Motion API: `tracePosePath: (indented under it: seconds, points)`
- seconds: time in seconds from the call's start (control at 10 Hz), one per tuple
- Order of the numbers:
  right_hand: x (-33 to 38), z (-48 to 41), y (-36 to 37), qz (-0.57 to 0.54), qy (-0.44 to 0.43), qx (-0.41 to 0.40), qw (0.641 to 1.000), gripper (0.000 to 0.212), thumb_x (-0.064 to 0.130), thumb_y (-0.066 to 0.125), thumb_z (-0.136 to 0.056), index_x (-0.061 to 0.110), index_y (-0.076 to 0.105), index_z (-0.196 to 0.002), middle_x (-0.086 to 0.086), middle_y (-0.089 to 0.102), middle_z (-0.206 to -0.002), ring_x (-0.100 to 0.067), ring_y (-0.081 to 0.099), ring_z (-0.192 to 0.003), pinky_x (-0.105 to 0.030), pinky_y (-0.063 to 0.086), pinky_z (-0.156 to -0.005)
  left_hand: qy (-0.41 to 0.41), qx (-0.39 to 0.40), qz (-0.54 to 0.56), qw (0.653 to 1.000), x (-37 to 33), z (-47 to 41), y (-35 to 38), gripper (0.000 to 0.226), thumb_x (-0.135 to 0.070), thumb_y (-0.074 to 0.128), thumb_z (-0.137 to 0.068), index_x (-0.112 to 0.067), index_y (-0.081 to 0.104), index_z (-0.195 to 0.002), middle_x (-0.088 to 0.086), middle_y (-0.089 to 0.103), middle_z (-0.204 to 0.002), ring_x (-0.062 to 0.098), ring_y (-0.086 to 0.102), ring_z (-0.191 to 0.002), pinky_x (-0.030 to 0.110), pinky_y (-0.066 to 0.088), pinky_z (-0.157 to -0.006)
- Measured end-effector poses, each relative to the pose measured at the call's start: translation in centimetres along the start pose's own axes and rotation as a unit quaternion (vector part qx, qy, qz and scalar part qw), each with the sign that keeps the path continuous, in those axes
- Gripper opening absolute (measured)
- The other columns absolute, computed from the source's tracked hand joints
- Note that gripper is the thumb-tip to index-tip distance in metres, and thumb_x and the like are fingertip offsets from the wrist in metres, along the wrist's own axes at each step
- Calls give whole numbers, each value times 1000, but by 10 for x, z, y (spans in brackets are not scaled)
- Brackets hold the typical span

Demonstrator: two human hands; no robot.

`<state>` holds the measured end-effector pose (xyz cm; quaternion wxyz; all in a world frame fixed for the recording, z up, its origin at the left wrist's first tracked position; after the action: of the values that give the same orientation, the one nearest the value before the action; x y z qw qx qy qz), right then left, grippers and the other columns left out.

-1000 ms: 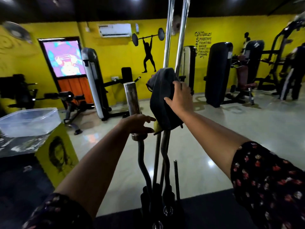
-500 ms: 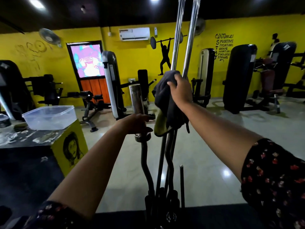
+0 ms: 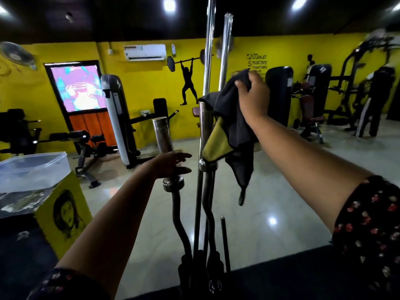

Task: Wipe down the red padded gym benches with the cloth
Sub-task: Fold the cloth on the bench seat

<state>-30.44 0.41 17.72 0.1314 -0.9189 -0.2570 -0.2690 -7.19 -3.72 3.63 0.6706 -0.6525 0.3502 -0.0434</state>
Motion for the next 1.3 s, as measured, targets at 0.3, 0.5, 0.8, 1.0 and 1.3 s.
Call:
tracePosePath:
  seconds: [0.3, 0.5, 0.8, 1.0, 1.3]
  points:
    - [-41, 96, -10, 205, 86, 265, 938, 46, 23, 64, -93, 4, 55, -134, -16, 57, -136, -32, 52, -125, -37, 41, -100, 89, 46, -21, 995, 19, 6, 15, 58, -31, 68, -92, -23, 45, -145, 5, 56, -137, 21, 54, -126, 17, 39, -93]
    - [-51, 173, -65, 283, 136, 303, 900, 28, 19, 73, -85, 7, 68, -111, -15, 67, -114, -30, 59, -111, -37, 47, -91, 162, 103, -10, 981, -2, 28, 47, 56, -36, 68, -91, -25, 49, -142, 2, 59, -129, 19, 58, -119, 22, 40, -97]
    - [-51, 277, -148, 341, 226, 351, 842, 29, 19, 79, -78, 5, 71, -102, -11, 68, -105, -24, 59, -101, -27, 42, -80, 209, 202, 54, 955, -40, 68, 139, 54, -36, 67, -92, -26, 50, -142, 0, 58, -132, 16, 57, -118, 21, 39, -98]
    - [-40, 320, -195, 364, 243, 360, 824, 29, 18, 78, -79, 4, 71, -103, -12, 69, -105, -27, 61, -101, -35, 46, -88, 221, 247, 61, 942, -66, 94, 189, 50, -41, 67, -90, -33, 53, -138, -4, 59, -132, 13, 58, -117, 30, 41, -105]
    - [-10, 352, -330, 415, 260, 296, 820, 28, 19, 76, -81, 5, 71, -103, -12, 70, -105, -28, 63, -101, -32, 44, -88, 312, 299, 46, 901, -205, 146, 244, 51, -40, 67, -90, -31, 53, -138, -2, 58, -133, 12, 55, -118, 20, 36, -94]
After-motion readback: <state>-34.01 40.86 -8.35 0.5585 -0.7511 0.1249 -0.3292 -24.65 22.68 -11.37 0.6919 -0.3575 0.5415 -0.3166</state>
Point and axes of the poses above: each hand's wrist, its own z-axis away from the middle knuckle, its own y-axis out of the palm, x = y × z, the point moved 6 cm from there along -z, towards the middle knuckle
